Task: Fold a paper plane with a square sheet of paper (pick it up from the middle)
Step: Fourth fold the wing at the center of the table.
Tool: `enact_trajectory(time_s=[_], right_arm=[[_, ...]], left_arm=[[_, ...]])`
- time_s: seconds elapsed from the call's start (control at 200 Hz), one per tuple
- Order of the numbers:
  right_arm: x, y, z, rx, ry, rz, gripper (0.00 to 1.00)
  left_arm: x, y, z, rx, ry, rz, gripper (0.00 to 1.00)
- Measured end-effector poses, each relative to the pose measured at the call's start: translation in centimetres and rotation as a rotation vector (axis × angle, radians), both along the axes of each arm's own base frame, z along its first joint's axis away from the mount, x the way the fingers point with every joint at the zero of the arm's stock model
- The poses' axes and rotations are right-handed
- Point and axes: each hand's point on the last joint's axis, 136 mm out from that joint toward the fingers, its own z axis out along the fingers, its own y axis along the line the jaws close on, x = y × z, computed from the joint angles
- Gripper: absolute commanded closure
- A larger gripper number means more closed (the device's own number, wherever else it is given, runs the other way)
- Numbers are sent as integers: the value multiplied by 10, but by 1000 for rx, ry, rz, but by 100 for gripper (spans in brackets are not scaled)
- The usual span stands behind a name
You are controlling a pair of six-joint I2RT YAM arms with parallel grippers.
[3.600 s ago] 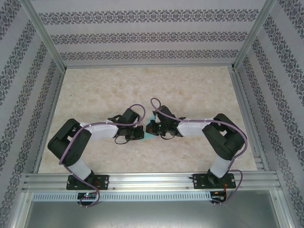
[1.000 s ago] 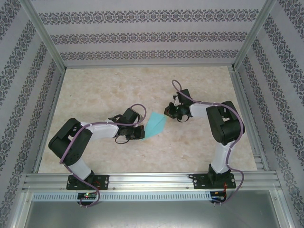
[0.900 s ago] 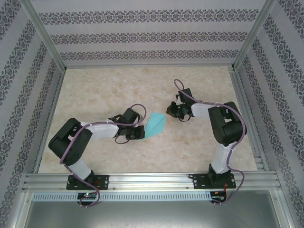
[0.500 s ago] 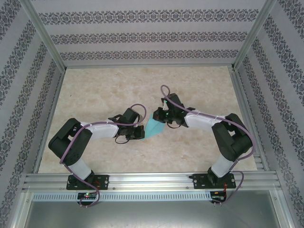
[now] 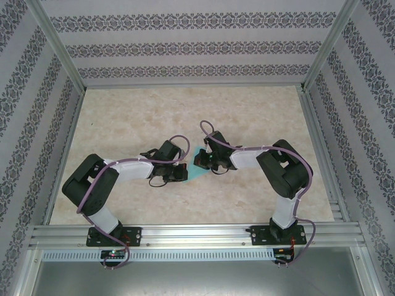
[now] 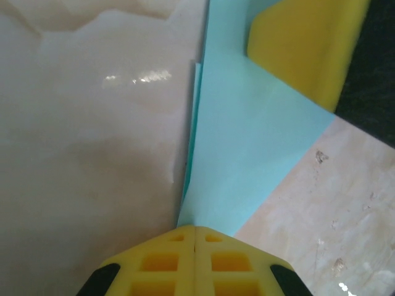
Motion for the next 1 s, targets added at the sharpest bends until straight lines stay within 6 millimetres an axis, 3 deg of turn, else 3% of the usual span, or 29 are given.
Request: enact_trajectory(time_s=[0.085,0.265,0.639,1.004], right_arm=[[2,-2,0,-1,1,-6,100],[1,-1,-1,2,5,-2,100],[0,0,-1,10,11,5,100],[0,1,-2,18,6,7,100]], left_arm=[[0,-2,14,-36,-16,-8,92],[9,-12,41,-135,-62,-26,93],[19,-27,6,-137,-11,-69,100],[33,-28,3,-127,-89,-84,100]])
